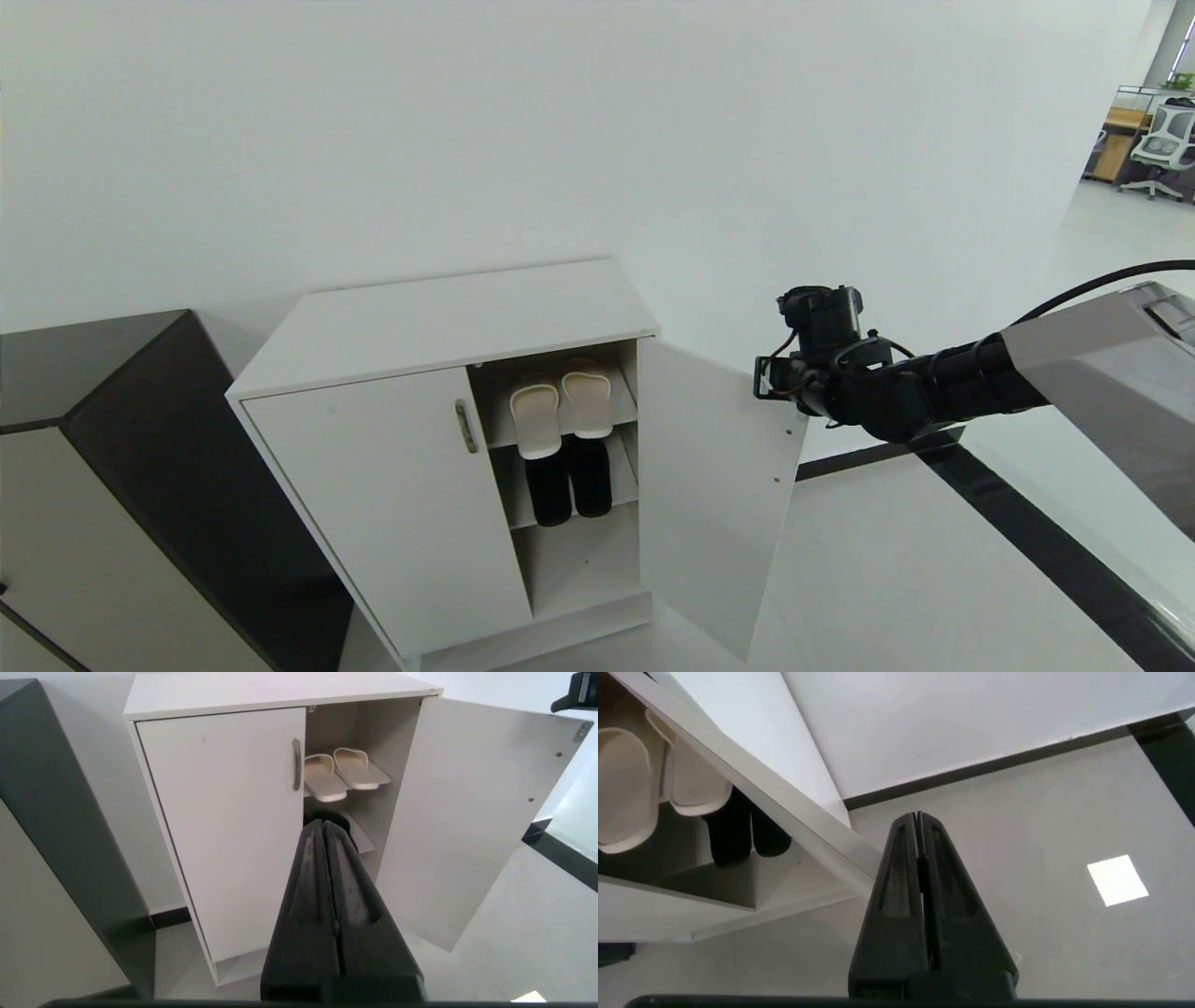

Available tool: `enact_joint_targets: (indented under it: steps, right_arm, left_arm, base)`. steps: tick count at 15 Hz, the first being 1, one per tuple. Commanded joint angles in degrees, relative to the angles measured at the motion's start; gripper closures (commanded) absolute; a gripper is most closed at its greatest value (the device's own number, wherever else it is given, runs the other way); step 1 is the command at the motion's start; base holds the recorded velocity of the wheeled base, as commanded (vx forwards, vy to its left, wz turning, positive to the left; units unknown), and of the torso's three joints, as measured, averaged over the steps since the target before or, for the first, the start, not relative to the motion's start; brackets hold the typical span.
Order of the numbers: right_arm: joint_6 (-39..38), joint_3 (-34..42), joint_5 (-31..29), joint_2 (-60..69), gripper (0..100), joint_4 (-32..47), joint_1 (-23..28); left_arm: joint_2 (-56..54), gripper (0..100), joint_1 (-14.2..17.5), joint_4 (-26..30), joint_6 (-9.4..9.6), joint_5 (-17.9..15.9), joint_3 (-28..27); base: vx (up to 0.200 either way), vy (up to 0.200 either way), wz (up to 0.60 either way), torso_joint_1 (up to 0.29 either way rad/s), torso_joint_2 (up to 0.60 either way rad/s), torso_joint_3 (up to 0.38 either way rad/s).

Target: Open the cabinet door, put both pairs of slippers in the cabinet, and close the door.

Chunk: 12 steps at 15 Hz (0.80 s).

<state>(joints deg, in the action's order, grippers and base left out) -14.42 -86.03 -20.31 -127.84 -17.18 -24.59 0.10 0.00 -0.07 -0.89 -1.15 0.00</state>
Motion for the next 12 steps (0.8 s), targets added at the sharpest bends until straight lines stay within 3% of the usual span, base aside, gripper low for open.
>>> enact_joint_targets:
  steps: [1, 9, 12]
  right_arm:
    - [0.0, 0.8, -0.1, 0.0, 100, 0.0, -0.3]
    - [0.1, 7.2, -0.3, 5.9, 100, 0.3, -6.3]
    - [-0.1, 11.8, -0.4, 9.6, 100, -0.1, -12.6]
  left_arm:
    - [0.0, 100, 0.0, 0.0, 0.01, 0.0, 0.0]
    - [0.0, 100, 0.0, 0.0, 0.01, 0.0, 0.0]
    - [0.0, 100, 0.0, 0.0, 0.01, 0.0, 0.0]
  base:
    - [0.0, 0.0, 0.0, 0.0, 0.0, 0.0]
    - [0.0, 0.0, 0.0, 0.0, 0.0, 0.0]
    - [0.0, 0.0, 0.0, 0.0, 0.0, 0.0]
